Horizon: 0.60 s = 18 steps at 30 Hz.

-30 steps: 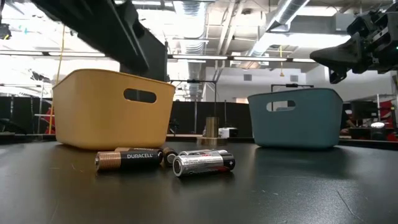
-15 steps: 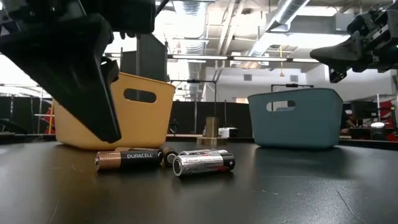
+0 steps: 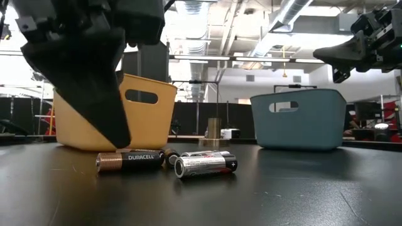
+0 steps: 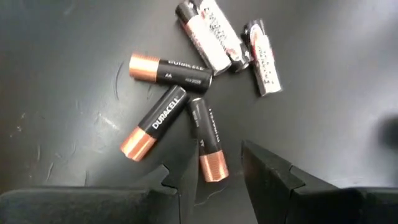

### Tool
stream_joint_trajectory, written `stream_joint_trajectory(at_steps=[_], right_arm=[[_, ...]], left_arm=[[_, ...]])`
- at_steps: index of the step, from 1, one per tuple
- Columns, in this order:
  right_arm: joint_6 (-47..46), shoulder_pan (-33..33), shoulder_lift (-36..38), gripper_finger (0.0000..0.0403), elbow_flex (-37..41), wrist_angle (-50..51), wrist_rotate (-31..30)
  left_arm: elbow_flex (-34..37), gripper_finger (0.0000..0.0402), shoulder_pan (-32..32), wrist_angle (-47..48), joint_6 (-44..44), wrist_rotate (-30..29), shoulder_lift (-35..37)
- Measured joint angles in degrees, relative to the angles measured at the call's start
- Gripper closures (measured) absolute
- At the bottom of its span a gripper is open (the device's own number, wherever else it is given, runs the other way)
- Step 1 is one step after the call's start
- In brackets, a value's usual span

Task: Sort batteries
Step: Put the black battery into the yellow bin

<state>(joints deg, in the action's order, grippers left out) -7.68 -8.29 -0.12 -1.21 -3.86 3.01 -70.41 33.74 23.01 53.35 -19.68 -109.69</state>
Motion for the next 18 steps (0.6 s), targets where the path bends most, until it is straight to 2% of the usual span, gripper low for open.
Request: stream_joint_trajectory(at_steps=[18], right_arm=[[0.1,0.0,0.0,0.0368,0.0,0.2,0.0]], left_arm=[[-0.1,0.0284,-0.9,-1.7,0.4,1.3,-3.6]])
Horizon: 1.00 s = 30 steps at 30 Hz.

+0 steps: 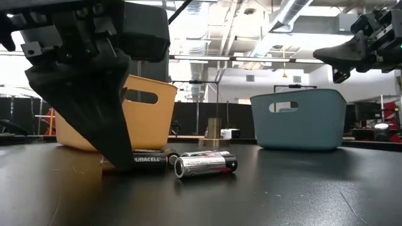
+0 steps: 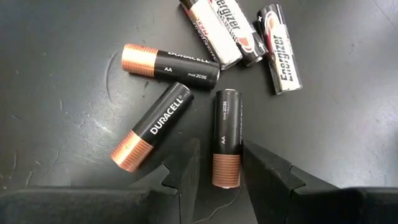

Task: Sort batteries
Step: Put the black battery into the yellow bin

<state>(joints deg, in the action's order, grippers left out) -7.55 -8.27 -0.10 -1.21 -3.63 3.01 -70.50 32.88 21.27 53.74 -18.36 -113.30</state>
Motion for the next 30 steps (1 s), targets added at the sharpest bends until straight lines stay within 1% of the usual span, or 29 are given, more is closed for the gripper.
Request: stream_joint_trajectory(at_steps=[4,10,13,30], right_arm=[[0.0,0.0,0.0,0.0368,0.0,0.0,0.0],[0.0,0.0,0.0,0.0368,0.0,0.0,0.0],[0.0,0.0,0.0,0.0368,0.0,0.1,0.0],[0.0,0.0,0.0,0.0368,0.0,0.2,0.0]], left_arm=[[0.0,0.0298,0.0,0.2,-0.1,-0.1,-0.1],[0.1,0.0344,0.0,0.9,-0.8,-0.2,-0.1],[0.1,0.0358,0.0,0.9,-1.4,-0.1,-0.1],[0.1,0.0352,0.0,0.1,-3.2,0.1,-0.2]])
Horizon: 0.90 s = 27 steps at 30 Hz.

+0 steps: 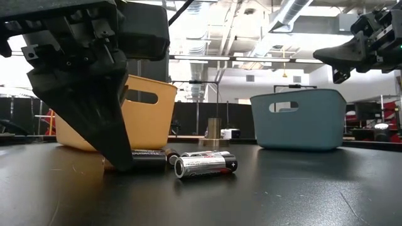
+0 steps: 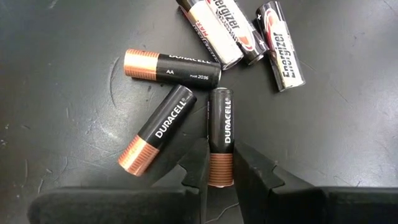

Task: Sort batteries
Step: Put the black battery into the yellow bin

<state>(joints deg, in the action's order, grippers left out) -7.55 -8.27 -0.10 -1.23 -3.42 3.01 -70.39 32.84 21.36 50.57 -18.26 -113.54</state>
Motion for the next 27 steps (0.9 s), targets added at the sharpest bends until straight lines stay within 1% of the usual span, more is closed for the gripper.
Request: stream_joint_trajectory(at_steps=[12,18,22,27], right_arm=[[0.0,0.0,0.0,0.0368,0.0,0.0,0.0],[0.0,0.0,0.0,0.0368,0.0,0.0,0.0],[0.0,0.0,0.0,0.0368,0.0,0.0,0.0],[0.0,0.0,0.0,0.0368,0.0,0.0,0.0]], left_arm=[[-0.1,0.0352,0.0,-0.2,-0.5,0.4,0.0],[-2.4,0.0352,0.0,1.7,-3.3,1.0,-0.3],[-3.8,0.0352,0.0,4.3,-3.4,1.5,-0.4],[-4.4,0.0352,0.0,4.8,-3.4,1.5,-0.4]])
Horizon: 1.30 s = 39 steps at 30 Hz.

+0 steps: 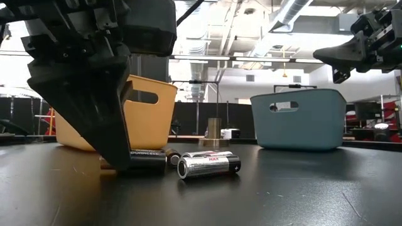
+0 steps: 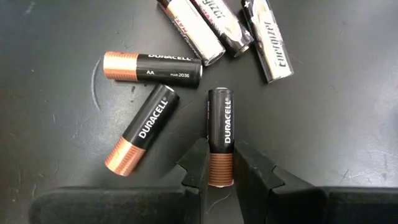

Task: Sort batteries
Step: Put the black battery into the yellow bin

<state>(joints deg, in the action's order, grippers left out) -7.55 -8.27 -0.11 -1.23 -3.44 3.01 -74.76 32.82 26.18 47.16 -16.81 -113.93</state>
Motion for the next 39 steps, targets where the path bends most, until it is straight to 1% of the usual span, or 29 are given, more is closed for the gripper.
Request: stream_joint_trajectory(at_steps=[14,21,29,33,37,39], right_arm=[[0.0,0.0,0.0,0.0368,0.0,0.0,0.0],[0.0,0.0,0.0,0.0368,0.0,0.0,0.0],[0.0,0.0,0.0,0.0368,0.0,0.0,0.0],[0.0,0.0,0.0,0.0368,0.0,0.1,0.0],[0.0,0.0,0.0,0.0368,0.0,0.1,0.0],[0.0,0.0,0.0,0.0368,0.0,0.1,0.0]], left_arm=[[-0.1,0.0352,0.1,0.1,0.0,-0.9,0.8],[-0.2,0.0352,0.3,0.7,-1.0,-1.8,4.0],[-0.2,0.0352,-0.1,5.4,-2.3,-9.3,11.5],[-0.2,0.0352,-0.9,7.9,-3.4,-14.3,16.3],[-0.2,0.0352,-2.1,13.4,-2.6,-19.7,22.0],[-0.2,0.0352,-3.0,17.6,-1.1,-21.0,24.6]])
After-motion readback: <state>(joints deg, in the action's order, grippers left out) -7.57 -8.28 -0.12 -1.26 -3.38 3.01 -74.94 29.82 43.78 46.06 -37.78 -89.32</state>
